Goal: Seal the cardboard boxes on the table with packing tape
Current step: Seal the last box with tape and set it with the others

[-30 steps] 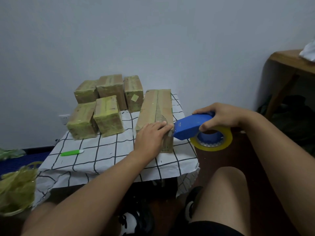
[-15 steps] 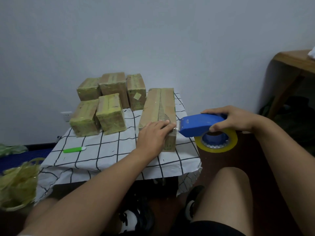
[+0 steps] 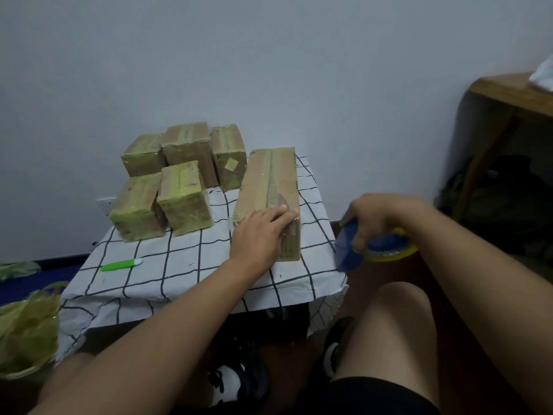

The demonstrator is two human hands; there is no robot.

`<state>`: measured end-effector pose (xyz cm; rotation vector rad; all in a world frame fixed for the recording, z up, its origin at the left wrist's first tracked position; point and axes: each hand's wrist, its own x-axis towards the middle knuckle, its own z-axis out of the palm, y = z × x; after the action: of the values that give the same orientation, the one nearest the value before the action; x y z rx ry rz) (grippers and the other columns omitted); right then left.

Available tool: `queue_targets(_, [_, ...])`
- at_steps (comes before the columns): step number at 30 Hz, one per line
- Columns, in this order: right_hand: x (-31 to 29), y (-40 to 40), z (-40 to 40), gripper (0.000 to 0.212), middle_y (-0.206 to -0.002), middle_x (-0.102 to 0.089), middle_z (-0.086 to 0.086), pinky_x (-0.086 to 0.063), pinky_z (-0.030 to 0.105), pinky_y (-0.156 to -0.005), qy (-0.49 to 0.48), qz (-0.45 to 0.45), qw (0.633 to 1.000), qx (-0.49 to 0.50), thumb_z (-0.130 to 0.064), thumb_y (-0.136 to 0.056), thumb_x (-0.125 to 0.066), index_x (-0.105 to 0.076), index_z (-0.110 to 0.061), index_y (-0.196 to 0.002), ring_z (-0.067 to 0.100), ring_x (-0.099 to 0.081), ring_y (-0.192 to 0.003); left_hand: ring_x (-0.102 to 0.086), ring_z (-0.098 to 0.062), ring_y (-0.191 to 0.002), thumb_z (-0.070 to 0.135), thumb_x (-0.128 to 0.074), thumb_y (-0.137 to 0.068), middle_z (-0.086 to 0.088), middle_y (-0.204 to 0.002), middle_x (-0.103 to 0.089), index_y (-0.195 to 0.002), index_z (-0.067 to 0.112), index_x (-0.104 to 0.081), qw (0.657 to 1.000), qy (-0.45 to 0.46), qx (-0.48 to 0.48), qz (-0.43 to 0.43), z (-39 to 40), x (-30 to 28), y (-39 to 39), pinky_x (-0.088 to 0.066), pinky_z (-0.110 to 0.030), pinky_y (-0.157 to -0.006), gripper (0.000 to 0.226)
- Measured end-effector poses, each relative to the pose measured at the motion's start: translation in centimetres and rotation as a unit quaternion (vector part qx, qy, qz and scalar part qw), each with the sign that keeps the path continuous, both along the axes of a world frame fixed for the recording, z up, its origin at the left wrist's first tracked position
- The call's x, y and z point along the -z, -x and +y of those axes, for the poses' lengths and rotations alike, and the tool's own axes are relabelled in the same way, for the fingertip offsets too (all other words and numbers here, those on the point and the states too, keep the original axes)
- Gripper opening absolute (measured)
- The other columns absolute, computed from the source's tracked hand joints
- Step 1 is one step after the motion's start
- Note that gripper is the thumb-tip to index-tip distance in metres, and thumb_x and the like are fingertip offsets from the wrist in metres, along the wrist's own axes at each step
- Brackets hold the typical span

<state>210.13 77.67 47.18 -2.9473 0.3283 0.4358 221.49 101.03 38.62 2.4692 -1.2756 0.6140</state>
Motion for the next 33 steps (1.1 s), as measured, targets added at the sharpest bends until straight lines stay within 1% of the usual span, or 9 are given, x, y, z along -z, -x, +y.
queue_targets(3, [0.1,1.3,-0.9,0.067,-0.131,-0.062,-0.005,-0.046,0.032,-0.093,-0.037,-0.065,0.996,0.044,-0.046,-0.073,-0.080,-0.060,-0.032,-0.135,0.015,-0.053,-0.104,-0.058,-0.027,-0.114,0.017,-0.066,-0.086,0.000,-0.133,-0.060,-0.133,0.028,-0.058,1.000,-0.007,0.010,-0.007,0.0,0.5,-0.2,-0.047,-0.046,-0.096,0.049])
queue_targets(6, [-2.2,2.5,-2.0,0.067,-0.124,-0.060,-0.010,-0.039,0.028,-0.086,-0.065,-0.166,0.981,0.081,-0.047,-0.073,-0.080,-0.059,-0.034,-0.135,0.012,-0.053,-0.103,-0.059,-0.026,-0.114,0.022,-0.063,-0.079,0.000,-0.133,-0.061,-0.134,0.028,-0.056,1.000,-0.018,0.012,-0.007,-0.1,0.1,0.1,-0.047,-0.045,-0.097,0.056])
queue_targets(9, [-3.0,3.0,-2.3,0.065,-0.122,-0.062,-0.008,-0.042,0.025,-0.079,-0.135,-0.255,0.950,0.122,-0.050,-0.072,-0.080,-0.060,-0.036,-0.132,0.014,-0.059,-0.100,-0.055,-0.023,-0.119,0.034,-0.055,-0.075,0.001,-0.137,-0.057,-0.141,0.030,-0.050,0.999,-0.042,0.005,0.005,0.2,-0.6,0.7,-0.045,-0.045,-0.101,0.065])
queue_targets(12, [-2.3,2.7,-1.3,0.066,-0.123,-0.060,-0.008,-0.041,0.021,-0.076,-0.183,-0.338,0.906,0.177,-0.047,-0.074,-0.080,-0.058,-0.032,-0.135,0.013,-0.057,-0.102,-0.051,-0.022,-0.123,0.038,-0.052,-0.075,0.001,-0.141,-0.053,-0.146,0.036,-0.040,0.998,-0.061,0.005,0.014,0.3,-0.8,1.0,-0.041,-0.046,-0.104,0.072])
queue_targets(16, [0.6,1.0,1.3,0.067,-0.129,-0.060,-0.006,-0.045,0.029,-0.091,-0.254,-0.436,0.826,0.252,-0.045,-0.076,-0.079,-0.057,-0.026,-0.137,0.015,-0.056,-0.111,-0.051,-0.027,-0.123,0.037,-0.050,-0.076,-0.004,-0.140,-0.053,-0.142,0.037,-0.044,0.996,-0.091,0.012,-0.011,0.2,-1.2,1.2,-0.041,-0.045,-0.100,0.067])
queue_targets(21, [4.4,-1.6,5.0,0.068,-0.130,-0.058,-0.004,-0.047,0.031,-0.094,-0.321,-0.490,0.752,0.302,-0.046,-0.080,-0.077,-0.054,-0.023,-0.139,0.012,-0.053,-0.110,-0.052,-0.028,-0.121,0.038,-0.057,-0.077,-0.006,-0.138,-0.053,-0.141,0.037,-0.043,0.990,-0.133,0.015,-0.042,0.1,-1.3,1.0,-0.044,-0.044,-0.096,0.066])
queue_targets(26, [7.5,-3.0,7.3,0.075,-0.127,-0.058,-0.003,-0.049,0.040,-0.100,-0.327,-0.503,0.731,0.324,-0.055,-0.077,-0.074,-0.050,-0.027,-0.142,0.015,-0.054,-0.116,-0.054,-0.029,-0.116,0.039,-0.057,-0.075,-0.007,-0.133,-0.055,-0.130,0.033,-0.051,0.990,-0.137,0.004,-0.043,-0.4,-1.4,1.4,-0.045,-0.045,-0.093,0.056])
queue_targets(30, [8.8,-2.6,8.4,0.072,-0.117,-0.048,-0.008,-0.037,0.024,-0.091,-0.328,-0.523,0.710,0.339,-0.041,-0.082,-0.077,-0.047,-0.025,-0.146,0.006,-0.045,-0.106,-0.051,-0.028,-0.123,0.041,-0.053,-0.075,-0.006,-0.139,-0.052,-0.141,0.037,-0.044,0.990,-0.134,0.005,-0.034,0.1,-1.2,1.2,-0.044,-0.047,-0.099,0.067])
queue_targets(33, [10.1,-2.3,9.2,0.073,-0.117,-0.045,-0.008,-0.036,0.022,-0.089,-0.332,-0.530,0.702,0.343,-0.038,-0.083,-0.078,-0.045,-0.024,-0.147,0.008,-0.046,-0.106,-0.051,-0.030,-0.124,0.041,-0.052,-0.075,-0.008,-0.139,-0.052,-0.135,0.035,-0.048,0.990,-0.138,0.003,-0.034,-0.1,-1.3,1.3,-0.043,-0.049,-0.100,0.061])
